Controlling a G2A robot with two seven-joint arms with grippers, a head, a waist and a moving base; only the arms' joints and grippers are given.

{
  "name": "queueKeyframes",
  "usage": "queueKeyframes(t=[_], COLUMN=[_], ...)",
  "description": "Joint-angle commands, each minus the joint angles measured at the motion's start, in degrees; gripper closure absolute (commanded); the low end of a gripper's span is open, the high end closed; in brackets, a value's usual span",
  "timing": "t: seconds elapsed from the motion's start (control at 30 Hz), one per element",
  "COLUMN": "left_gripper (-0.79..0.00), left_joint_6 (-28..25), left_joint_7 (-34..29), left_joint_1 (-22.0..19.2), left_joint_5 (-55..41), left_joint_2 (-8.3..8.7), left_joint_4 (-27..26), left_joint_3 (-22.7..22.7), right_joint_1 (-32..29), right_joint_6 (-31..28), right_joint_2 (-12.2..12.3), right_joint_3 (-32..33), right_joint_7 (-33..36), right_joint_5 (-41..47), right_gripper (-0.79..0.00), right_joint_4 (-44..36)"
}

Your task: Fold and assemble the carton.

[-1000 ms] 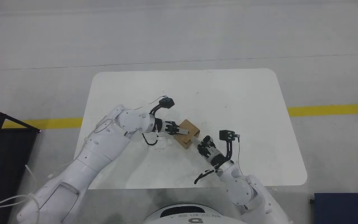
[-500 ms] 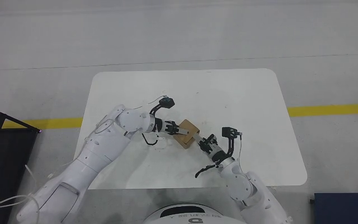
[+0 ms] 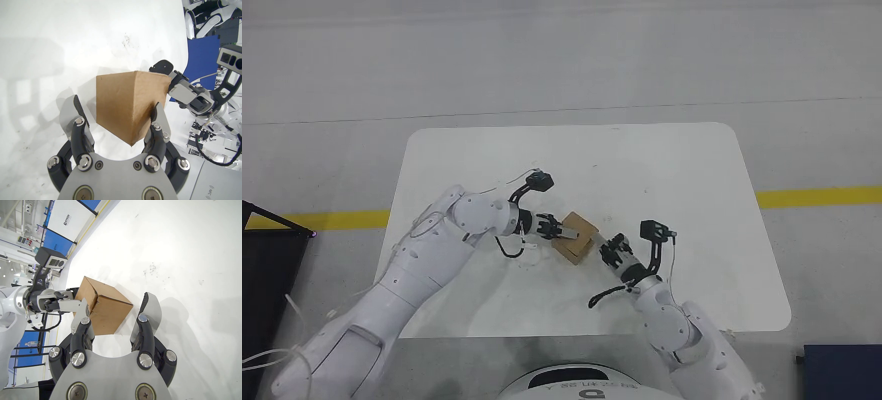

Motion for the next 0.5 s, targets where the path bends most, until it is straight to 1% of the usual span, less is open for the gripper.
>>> queueKeyframes(t=[0.0,0.03,0.07,0.13,0.17,0.2,0.33,0.4,0.47], left_gripper=[-0.785,-0.785,-0.785,-0.785,-0.785,-0.785,-0.785,-0.785,-0.785], left_joint_6=[0.1,0.1,0.2,0.1,0.2,0.2,-0.1,-0.5,-0.8], left_joint_7=[0.1,0.1,0.2,0.3,0.6,1.0,2.6,3.0,2.8], left_joint_1=[-0.1,-0.1,-0.2,-0.3,-0.3,-0.3,0.3,1.5,2.5], left_joint_5=[-1.2,-1.8,-2.7,-3.6,-4.1,-4.7,-7.5,-9.4,-9.8], left_joint_2=[0.02,0.06,0.13,0.32,0.48,0.66,1.75,2.58,3.24], left_joint_4=[0.1,0.1,0.2,0.4,0.5,0.7,0.5,-0.2,-1.0], left_joint_3=[-0.5,-0.9,-1.5,-2.5,-3.4,-4.3,-9.4,-13.0,-15.3], right_joint_1=[-0.6,-0.9,-1.4,-2.1,-2.6,-3.1,-3.7,-2.6,-0.9], right_joint_6=[-0.8,-1.4,-2.2,-3.4,-4.5,-5.9,-10.3,-10.3,-9.1], right_joint_2=[0.0,0.1,0.1,0.2,0.2,0.2,0.3,0.2,0.0], right_joint_3=[0.3,0.5,0.8,1.1,1.1,1.1,1.0,0.3,-0.2], right_joint_7=[-0.8,-1.3,-2.0,-3.1,-3.9,-4.6,-6.3,-6.2,-5.7], right_joint_5=[0.1,0.2,0.3,0.1,0.1,0.2,0.4,0.2,-0.1], right_gripper=[-0.505,-0.459,-0.391,-0.286,-0.058,0.0,0.0,0.0,0.0], right_joint_4=[-0.8,-1.4,-2.1,-3.3,-4.1,-4.8,-5.7,-4.5,-3.0])
